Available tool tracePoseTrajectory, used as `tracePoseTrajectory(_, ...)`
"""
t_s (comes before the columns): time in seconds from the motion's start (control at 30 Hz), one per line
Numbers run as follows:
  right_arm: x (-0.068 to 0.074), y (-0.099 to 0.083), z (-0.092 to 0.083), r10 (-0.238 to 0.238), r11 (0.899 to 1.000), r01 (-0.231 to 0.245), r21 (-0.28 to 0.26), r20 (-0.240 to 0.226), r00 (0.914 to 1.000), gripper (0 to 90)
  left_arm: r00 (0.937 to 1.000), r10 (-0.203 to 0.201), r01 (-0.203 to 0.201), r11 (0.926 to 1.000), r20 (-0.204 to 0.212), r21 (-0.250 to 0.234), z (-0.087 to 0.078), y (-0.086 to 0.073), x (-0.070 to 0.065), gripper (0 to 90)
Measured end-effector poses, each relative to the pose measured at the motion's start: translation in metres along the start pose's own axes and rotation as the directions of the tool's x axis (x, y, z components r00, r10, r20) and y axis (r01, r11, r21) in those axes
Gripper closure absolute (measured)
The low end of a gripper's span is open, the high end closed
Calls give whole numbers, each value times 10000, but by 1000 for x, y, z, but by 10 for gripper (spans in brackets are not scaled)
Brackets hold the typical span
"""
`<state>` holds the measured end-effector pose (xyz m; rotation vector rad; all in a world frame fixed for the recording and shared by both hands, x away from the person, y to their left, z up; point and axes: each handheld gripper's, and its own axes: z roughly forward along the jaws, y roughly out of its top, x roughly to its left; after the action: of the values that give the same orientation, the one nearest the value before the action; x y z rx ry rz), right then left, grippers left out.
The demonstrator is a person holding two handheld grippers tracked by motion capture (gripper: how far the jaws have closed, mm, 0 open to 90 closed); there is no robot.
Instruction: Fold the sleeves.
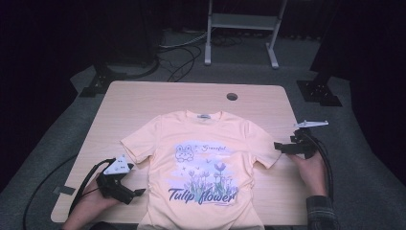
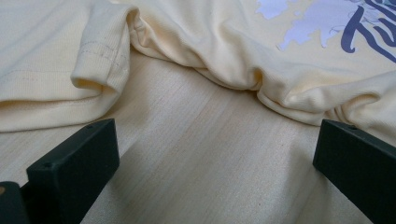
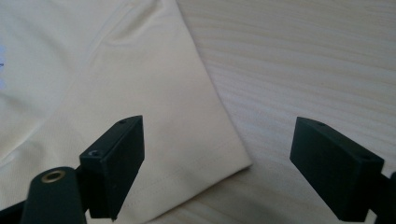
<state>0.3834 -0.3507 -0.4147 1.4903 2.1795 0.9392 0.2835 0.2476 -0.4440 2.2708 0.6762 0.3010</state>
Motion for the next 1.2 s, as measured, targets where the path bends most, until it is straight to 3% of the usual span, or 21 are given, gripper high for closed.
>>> tracePoseTrajectory(0.23, -2, 0, 2, 123, 9997, -120, -216, 142, 9998, 300, 10000, -8, 8, 10000, 5, 3, 0, 0, 0, 0)
tracePoseTrajectory(0.4, -7, -1, 3, 649, 9976, -654, -227, -206, 9977, 410, 10000, -11, 11, 10000, 7, 3, 0, 0, 0, 0)
tracePoseTrajectory(0.6, -10, -3, 6, 848, 9963, -849, -108, -56, 9964, 462, 10000, -10, 10, 10000, 5, 5, 0, 0, 0, 0)
tracePoseTrajectory(0.77, -9, -3, 8, 702, 9975, -703, 72, 104, 9975, 522, 10000, -20, 20, 10000, -4, -3, 0, 0, 0, 0)
tracePoseTrajectory(1.2, -11, -5, 10, 827, 9959, -832, 354, 151, 9965, 571, 10000, -25, 25, 10000, -14, -1, 0, 0, 0, 0)
